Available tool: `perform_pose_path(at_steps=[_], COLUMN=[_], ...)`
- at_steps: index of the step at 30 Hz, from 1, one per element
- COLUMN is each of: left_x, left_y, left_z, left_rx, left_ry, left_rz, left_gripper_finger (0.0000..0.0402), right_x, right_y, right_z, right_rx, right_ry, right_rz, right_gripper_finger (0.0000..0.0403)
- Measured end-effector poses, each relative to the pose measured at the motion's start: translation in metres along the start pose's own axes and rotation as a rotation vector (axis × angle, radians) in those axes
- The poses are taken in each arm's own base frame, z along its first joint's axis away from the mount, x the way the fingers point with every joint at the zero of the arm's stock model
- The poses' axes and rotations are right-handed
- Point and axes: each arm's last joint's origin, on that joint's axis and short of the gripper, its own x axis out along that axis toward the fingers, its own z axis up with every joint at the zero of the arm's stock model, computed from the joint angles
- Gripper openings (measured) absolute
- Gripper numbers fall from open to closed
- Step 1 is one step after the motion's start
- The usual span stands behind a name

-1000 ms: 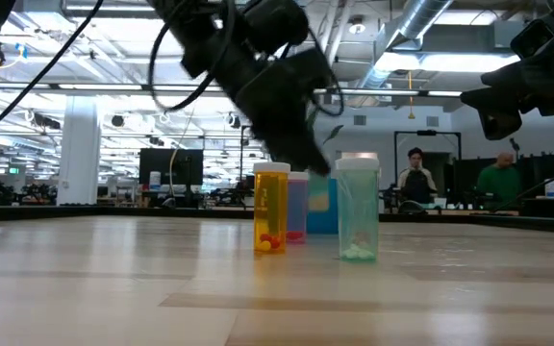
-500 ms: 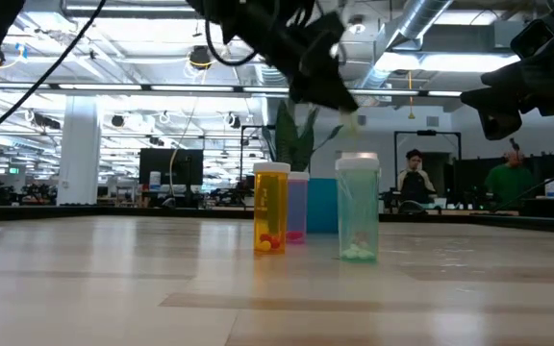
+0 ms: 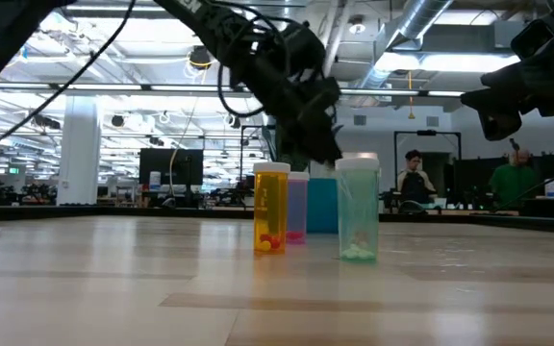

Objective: Pick and place pill bottles into a basket
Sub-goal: Put the yellow pill bottle into the blue bin

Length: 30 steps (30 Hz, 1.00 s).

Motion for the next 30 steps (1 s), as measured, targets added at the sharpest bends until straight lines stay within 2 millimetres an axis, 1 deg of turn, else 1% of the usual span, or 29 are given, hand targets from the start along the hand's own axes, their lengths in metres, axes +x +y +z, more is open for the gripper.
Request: perform_pose_path(at_steps=[5, 7, 12, 19, 25, 30], left_x=[0.012, 0.012, 0.011, 0.015, 0.015, 0.015], left_y=[-0.003, -0.003, -0.002, -0.002, 0.000, 0.001], left_z=[-0.007, -0.011, -0.008, -0.011, -0.009, -0.009], left_rx=[-0.006, -0.009, 0.004, 0.005, 0.018, 0.023], left_ry=[0.022, 0.051, 0.033, 0.045, 0.023, 0.024], left_rz=[-0.004, -0.002, 0.026, 0.038, 0.075, 0.088], left_gripper_finger=[0.0109, 0.0108, 0.0101, 0.0107, 0.0099, 0.0103], right_x=[0.001, 0.001, 0.001, 0.002, 0.002, 0.002], right_y=[0.000, 0.000, 0.000, 0.000, 0.000, 0.000], right_z=[-0.001, -0.001, -0.002, -0.002, -0.002, -0.002], right_rx=[-0.002, -0.002, -0.003, -0.003, -0.003, -0.003], right_ry=[0.012, 0.016, 0.023, 0.025, 0.025, 0.025], right_rz=[-0.004, -0.004, -0.007, -0.007, -0.006, -0.006], right_gripper_finger=[0.0170, 0.0171, 0.0169, 0.0171, 0.0169, 0.0170])
